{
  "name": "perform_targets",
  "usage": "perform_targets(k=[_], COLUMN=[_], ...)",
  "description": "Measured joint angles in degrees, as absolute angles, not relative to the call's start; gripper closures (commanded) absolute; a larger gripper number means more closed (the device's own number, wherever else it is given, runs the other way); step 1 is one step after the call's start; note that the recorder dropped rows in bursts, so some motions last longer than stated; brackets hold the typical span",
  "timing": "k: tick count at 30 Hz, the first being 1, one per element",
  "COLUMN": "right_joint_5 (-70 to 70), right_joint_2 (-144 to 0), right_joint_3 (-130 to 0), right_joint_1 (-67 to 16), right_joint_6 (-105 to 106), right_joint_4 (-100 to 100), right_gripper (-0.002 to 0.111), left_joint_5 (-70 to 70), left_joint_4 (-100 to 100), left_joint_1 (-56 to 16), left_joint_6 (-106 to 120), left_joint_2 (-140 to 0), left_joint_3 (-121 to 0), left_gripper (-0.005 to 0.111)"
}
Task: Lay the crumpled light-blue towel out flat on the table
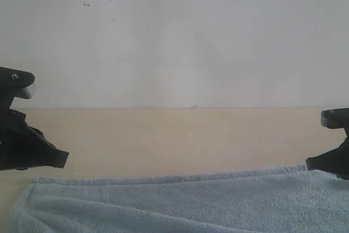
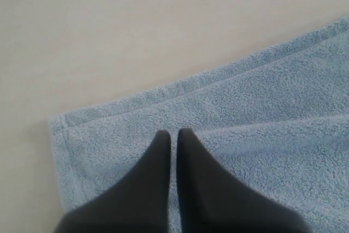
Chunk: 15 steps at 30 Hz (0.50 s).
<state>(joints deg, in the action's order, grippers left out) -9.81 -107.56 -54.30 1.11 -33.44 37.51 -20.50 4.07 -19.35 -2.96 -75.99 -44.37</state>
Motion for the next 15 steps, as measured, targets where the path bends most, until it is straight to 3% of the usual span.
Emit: perform_targets(k=[15], right_joint_5=[-12.53], right_joint_2=[-114.83], right_joint_3=[-60.46], right_joint_1=[1.21], right_joint_6=[-31.99], right_joint_4=[38.3], right_gripper=[0.108], left_joint_5=[-20.5], left_joint_4=[3.25], left_joint_1=[-19.35], left_joint_6=[-2.85], left_joint_2=[-75.99], left_joint_3=[-44.37], left_gripper=[0.103])
